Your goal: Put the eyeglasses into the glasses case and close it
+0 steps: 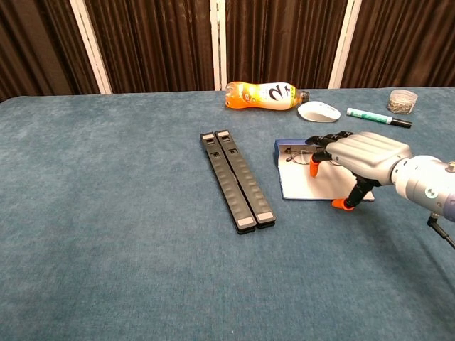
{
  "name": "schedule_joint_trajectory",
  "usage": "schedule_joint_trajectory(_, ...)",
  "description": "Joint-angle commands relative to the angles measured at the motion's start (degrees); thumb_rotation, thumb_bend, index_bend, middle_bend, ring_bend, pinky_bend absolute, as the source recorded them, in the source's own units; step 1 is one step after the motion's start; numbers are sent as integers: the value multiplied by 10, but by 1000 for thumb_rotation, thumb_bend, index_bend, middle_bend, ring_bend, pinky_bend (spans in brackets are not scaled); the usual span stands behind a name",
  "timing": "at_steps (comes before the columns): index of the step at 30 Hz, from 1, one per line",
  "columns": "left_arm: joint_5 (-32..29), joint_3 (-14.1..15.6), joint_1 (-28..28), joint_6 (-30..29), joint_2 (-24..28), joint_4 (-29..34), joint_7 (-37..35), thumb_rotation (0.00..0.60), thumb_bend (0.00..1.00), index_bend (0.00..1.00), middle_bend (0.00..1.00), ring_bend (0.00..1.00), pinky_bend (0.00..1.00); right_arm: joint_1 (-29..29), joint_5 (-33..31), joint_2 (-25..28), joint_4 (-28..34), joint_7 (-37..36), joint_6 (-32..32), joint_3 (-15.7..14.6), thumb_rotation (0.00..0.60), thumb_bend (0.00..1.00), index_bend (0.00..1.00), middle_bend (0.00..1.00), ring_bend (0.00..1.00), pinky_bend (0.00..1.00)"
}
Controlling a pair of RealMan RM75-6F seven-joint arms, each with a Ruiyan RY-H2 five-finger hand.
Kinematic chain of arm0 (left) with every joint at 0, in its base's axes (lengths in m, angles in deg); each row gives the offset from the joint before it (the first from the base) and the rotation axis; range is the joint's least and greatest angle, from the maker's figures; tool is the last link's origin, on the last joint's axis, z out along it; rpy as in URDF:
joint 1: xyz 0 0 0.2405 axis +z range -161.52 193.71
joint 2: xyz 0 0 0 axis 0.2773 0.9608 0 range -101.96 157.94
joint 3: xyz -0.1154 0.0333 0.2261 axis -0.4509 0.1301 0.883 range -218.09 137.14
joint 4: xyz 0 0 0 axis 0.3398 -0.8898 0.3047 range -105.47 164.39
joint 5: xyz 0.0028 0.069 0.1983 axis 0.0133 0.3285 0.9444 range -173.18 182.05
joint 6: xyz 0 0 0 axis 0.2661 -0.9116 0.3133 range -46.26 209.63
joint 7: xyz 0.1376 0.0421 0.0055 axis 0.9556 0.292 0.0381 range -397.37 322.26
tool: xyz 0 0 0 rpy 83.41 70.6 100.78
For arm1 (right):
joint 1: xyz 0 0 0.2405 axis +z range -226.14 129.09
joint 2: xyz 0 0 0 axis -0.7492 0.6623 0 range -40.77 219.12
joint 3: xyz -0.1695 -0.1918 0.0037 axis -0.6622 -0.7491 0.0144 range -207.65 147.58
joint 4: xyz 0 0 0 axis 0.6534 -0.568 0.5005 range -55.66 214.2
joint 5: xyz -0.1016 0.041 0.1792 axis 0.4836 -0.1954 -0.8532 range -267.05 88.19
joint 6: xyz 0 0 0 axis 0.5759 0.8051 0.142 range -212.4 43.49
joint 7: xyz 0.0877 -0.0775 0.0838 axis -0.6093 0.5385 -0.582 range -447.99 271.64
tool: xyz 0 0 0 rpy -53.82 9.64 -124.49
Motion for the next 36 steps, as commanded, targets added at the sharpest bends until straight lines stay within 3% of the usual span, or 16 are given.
schedule_joint_trajectory(1,0,0,0,0,0,0,1,600,0,0,0,0,0,0,1,-2,-3,-1,-1,0,600,207,361,0,0,0)
schedule_joint_trajectory(10,-1,0,-1,1,-1,0,2,600,0,0,0,0,0,-1,11,-7,-18,-12,2,-2,600,424,418,0,0,0)
schedule_joint_trajectory(36,-6,-2,-2,4,-1,-2,2,600,0,0,0,0,0,18,5,-23,-48,-35,-2,32,600,430,479,0,0,0)
